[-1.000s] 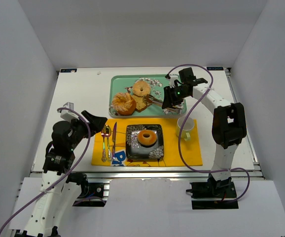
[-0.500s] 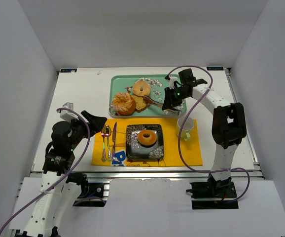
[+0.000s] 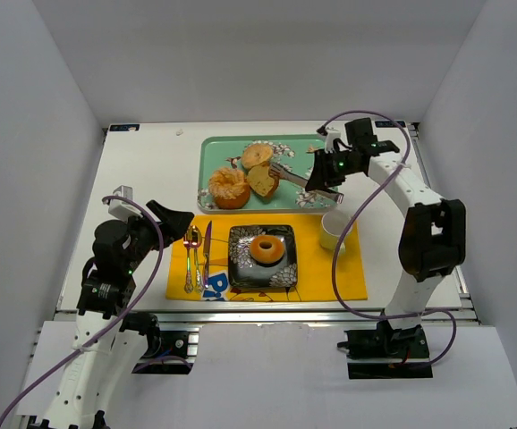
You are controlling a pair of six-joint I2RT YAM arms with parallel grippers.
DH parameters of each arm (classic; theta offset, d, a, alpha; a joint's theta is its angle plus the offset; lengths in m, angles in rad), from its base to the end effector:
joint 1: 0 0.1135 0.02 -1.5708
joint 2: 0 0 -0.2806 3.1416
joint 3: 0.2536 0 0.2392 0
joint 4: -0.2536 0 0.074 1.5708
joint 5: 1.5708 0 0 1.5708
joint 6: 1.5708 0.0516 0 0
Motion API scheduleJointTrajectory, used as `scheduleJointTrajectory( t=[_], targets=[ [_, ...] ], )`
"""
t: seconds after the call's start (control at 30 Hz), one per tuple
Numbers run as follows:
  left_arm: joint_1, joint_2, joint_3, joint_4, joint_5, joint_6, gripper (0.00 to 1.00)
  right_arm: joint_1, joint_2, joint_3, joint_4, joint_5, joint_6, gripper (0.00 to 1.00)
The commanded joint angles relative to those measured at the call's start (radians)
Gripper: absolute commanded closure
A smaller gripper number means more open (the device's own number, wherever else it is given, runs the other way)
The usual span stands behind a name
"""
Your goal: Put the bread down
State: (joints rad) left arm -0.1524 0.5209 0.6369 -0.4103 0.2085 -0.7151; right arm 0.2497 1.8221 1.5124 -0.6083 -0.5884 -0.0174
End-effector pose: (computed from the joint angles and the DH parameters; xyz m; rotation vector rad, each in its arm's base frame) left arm 0.1158 -0.0286 0.3034 -0.3919 1.8953 -0.7848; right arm 0.3801 0.1265 0.2790 -0.5727 2.3842 0.8298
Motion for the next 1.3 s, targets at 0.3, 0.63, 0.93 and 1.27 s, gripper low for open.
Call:
scheduleJointTrajectory(
  t=[0.3,0.63,0.93,1.27],
  targets=[
    [0.005,-0.005,0.026,0.021,-0.001,0.002,0.12,-0.04,-0.196,-0.047,-0.051,-0.05,-0.027,0.86],
    [0.005,-0.001,0.024,0.036,0.002,0.002,0.12,-0.04,-0.398,-0.173,-0.137,-0.168,-0.14,0.87],
    [0.005,0.007,0.018,0.042,0.014,0.005,0.12,-0.018,-0.633,-0.388,-0.244,-0.222,-0.381,0.88],
    [0.005,0.018,0.027,0.042,0.022,0.011,0.12,0.04,-0.615,-0.466,-0.392,-0.202,-0.518,0.88]
  ],
)
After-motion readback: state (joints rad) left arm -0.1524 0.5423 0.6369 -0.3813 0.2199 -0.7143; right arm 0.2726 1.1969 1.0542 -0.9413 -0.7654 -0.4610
